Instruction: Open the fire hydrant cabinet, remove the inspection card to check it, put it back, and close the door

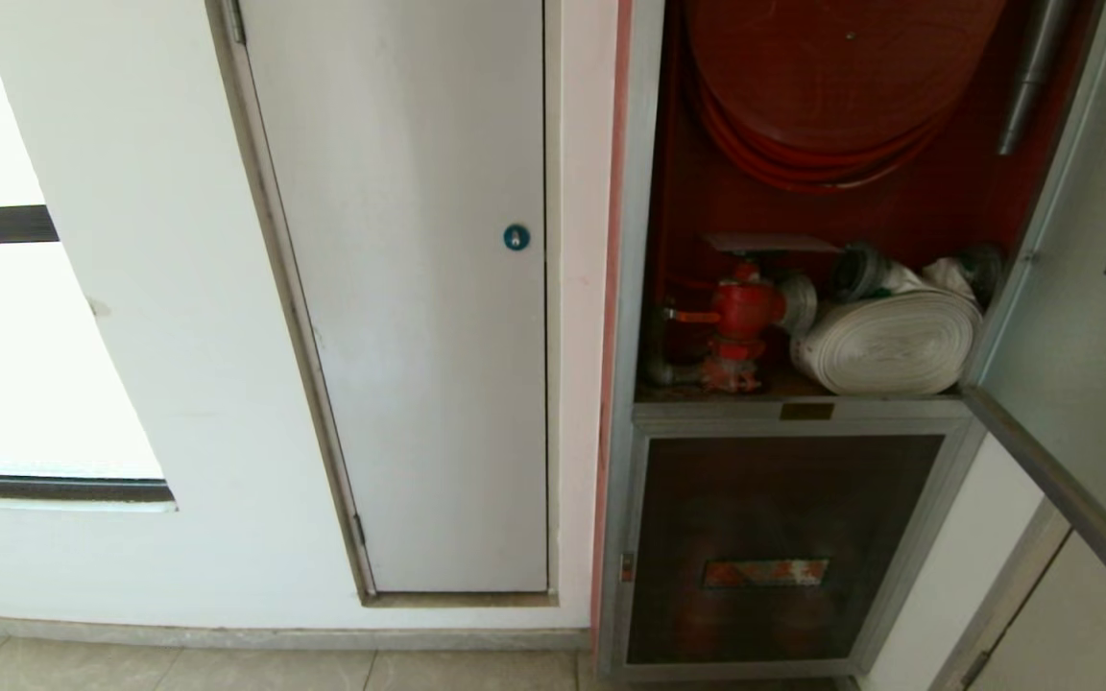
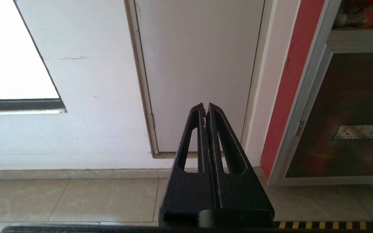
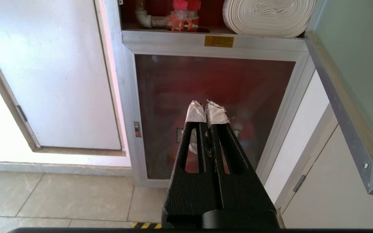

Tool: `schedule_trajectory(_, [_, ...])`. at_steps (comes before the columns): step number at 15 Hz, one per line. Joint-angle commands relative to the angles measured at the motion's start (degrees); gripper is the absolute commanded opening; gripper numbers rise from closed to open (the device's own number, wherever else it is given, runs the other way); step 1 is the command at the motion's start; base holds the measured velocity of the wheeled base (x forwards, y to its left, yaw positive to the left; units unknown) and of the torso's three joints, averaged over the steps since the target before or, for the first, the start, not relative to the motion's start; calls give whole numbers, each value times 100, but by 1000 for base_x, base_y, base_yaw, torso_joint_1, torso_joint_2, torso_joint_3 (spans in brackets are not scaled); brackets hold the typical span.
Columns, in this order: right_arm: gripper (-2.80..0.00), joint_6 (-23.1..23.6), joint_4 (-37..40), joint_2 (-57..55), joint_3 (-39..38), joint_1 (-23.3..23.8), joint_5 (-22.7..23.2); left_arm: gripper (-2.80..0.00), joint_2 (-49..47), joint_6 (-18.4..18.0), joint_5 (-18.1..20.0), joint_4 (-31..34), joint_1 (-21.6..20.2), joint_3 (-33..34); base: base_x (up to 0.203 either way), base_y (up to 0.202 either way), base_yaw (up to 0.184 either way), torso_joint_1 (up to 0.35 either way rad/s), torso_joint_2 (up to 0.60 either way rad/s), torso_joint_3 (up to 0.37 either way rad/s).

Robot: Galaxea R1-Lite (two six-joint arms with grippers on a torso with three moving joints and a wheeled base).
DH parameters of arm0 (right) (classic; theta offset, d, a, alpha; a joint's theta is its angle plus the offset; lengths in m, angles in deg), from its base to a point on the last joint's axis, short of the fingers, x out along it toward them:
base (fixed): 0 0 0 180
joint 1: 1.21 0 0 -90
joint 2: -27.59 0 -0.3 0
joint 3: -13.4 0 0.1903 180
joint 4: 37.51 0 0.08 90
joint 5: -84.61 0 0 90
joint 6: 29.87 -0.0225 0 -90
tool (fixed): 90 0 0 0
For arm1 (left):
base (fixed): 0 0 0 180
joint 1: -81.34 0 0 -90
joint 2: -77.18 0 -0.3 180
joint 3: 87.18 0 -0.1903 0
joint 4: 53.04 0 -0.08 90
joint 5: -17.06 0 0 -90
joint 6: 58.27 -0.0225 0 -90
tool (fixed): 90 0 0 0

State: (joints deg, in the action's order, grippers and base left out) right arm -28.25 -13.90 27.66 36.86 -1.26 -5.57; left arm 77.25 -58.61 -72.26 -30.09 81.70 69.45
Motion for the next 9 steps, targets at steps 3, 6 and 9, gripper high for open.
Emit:
schedule_trajectory(3, [-280, 5, 2, -7, -9, 5, 1, -280, -7, -1, 2, -2, 0, 0, 144, 0, -1, -1, -3, 3])
schedule_trajectory(6, [-280, 5, 2, -7, -1, -4, 1, -280, -7, -1, 2, -2, 0, 0, 198, 0, 1, 7, 6, -1])
schedule_trajectory(9, [-280, 5, 2, -7, -1, 5, 1, -280, -7, -1, 2, -2, 0, 0, 196, 0, 0, 5, 1, 4])
